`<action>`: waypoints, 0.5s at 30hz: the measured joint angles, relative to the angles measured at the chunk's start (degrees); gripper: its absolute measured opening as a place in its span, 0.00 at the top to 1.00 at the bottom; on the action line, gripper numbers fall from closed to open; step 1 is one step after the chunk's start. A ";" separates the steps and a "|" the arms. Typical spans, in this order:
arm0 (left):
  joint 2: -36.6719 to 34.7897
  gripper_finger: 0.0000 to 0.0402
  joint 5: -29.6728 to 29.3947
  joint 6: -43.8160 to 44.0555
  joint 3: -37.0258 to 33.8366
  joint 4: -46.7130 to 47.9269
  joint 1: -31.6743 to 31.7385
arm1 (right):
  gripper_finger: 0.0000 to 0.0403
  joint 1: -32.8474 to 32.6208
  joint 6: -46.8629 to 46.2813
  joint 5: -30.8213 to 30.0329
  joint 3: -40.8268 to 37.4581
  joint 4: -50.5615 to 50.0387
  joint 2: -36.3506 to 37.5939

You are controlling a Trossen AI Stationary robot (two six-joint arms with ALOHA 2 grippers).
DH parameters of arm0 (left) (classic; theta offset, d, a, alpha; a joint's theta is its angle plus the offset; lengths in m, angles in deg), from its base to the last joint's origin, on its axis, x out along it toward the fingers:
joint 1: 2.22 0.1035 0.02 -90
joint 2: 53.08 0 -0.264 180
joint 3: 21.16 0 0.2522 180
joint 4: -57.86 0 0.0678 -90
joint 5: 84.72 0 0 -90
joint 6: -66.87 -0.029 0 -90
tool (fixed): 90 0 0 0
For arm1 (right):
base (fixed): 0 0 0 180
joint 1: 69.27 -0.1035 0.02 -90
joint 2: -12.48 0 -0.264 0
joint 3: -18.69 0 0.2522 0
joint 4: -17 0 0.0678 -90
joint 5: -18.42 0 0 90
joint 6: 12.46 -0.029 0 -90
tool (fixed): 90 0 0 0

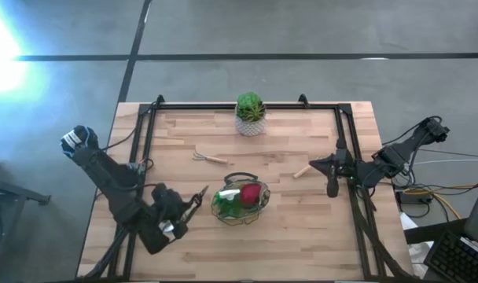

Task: Pick & Place Garden tools in Gardening bag
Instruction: Put the green shear scissors into the white gardening bag

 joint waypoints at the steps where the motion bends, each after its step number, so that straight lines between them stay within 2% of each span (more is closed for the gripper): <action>1: 0.00 0.92 -2.80 -0.83 0.00 -0.03 -0.45 | 0.98 0.00 -0.01 0.11 -0.16 1.27 0.00; 6: -0.04 0.92 -15.30 -7.38 -1.02 -2.22 -1.16 | 0.98 0.00 2.30 1.63 -0.47 6.21 -0.64; 15: -3.67 0.92 -26.87 -22.42 -4.45 -11.10 0.01 | 0.98 0.19 9.38 1.84 -0.16 13.69 -4.62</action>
